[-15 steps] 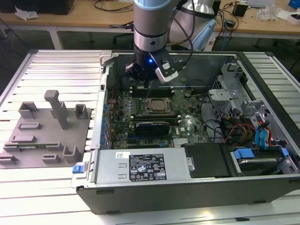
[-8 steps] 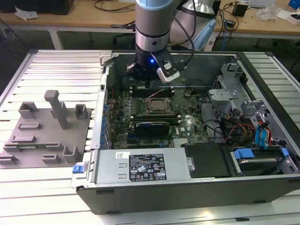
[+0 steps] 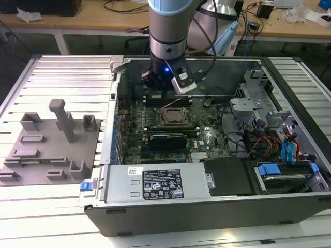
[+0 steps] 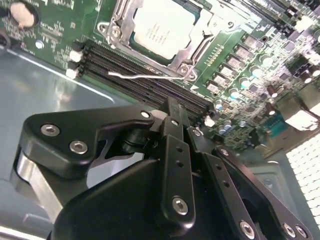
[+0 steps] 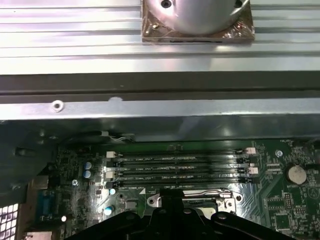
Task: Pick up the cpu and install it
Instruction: 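Install the first cpu locking lever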
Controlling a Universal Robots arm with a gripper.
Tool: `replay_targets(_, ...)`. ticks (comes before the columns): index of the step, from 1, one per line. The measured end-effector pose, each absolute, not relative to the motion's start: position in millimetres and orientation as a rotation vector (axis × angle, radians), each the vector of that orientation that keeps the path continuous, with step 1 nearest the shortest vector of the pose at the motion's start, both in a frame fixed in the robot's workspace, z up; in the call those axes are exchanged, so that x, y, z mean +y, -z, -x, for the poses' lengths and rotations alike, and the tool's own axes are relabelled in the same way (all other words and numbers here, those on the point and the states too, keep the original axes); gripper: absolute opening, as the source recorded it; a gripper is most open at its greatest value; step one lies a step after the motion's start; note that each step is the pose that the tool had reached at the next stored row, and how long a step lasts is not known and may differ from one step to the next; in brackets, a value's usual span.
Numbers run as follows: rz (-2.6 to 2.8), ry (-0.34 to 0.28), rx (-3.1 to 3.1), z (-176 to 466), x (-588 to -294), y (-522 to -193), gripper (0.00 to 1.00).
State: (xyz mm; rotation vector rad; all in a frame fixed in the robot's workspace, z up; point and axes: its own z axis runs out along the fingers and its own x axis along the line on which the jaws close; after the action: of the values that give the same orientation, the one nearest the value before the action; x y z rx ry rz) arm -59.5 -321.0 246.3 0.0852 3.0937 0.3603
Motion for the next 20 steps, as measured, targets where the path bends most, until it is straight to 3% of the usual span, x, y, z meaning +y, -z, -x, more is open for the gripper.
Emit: replay_targets(20,-0.37,-0.352,3.052,42,-310,-225,0.11)
